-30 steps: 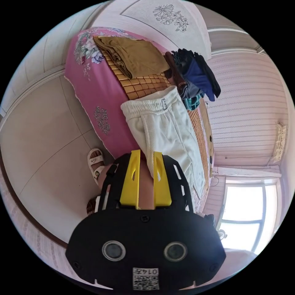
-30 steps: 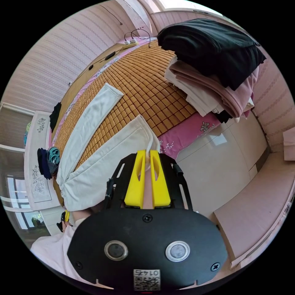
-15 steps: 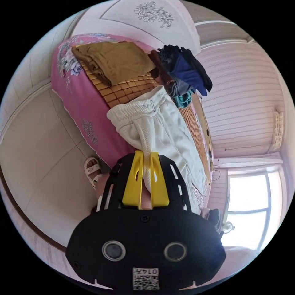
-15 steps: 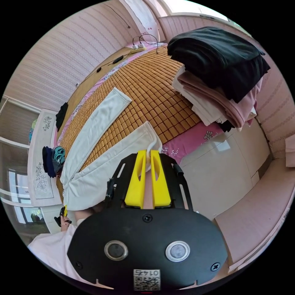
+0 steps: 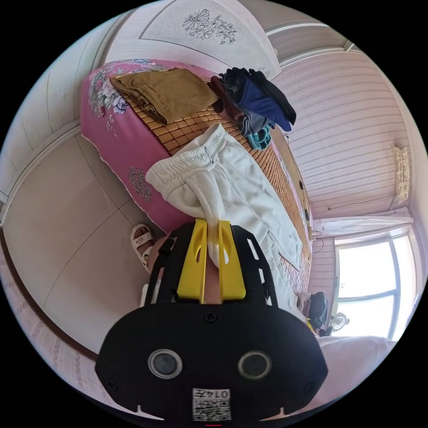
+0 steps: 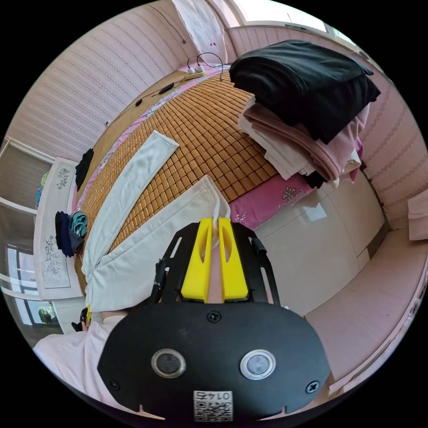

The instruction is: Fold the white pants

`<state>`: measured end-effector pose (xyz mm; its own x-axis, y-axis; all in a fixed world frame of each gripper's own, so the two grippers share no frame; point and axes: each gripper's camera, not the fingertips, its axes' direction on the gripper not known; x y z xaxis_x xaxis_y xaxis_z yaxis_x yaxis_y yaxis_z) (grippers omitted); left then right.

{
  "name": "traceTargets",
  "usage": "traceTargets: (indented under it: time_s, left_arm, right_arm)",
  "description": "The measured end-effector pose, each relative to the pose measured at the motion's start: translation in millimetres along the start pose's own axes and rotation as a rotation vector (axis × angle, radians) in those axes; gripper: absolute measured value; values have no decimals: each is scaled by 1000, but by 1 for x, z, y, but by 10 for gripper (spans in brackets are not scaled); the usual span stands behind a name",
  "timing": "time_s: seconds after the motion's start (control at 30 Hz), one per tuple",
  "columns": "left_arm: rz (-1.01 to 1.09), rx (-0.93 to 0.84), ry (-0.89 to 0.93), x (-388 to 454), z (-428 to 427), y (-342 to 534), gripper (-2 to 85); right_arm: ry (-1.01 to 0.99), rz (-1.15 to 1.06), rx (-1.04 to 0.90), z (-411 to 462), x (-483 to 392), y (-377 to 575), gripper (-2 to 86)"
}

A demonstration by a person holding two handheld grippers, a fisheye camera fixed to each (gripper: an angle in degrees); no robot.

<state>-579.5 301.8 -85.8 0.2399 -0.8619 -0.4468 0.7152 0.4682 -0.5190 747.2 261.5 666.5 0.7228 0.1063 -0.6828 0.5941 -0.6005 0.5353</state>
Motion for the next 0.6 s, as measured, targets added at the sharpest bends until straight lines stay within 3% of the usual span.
traceTargets:
  time_s: [0.3, 0.6]
  left_arm:
    - [32, 60, 55, 26, 4, -16, 41]
    - [197, 140, 83, 110, 51, -103, 41]
  right_arm:
    - [-17, -70, 72, -7, -33, -35, 10]
    - [0, -287, 154, 6, -137, -164, 10]
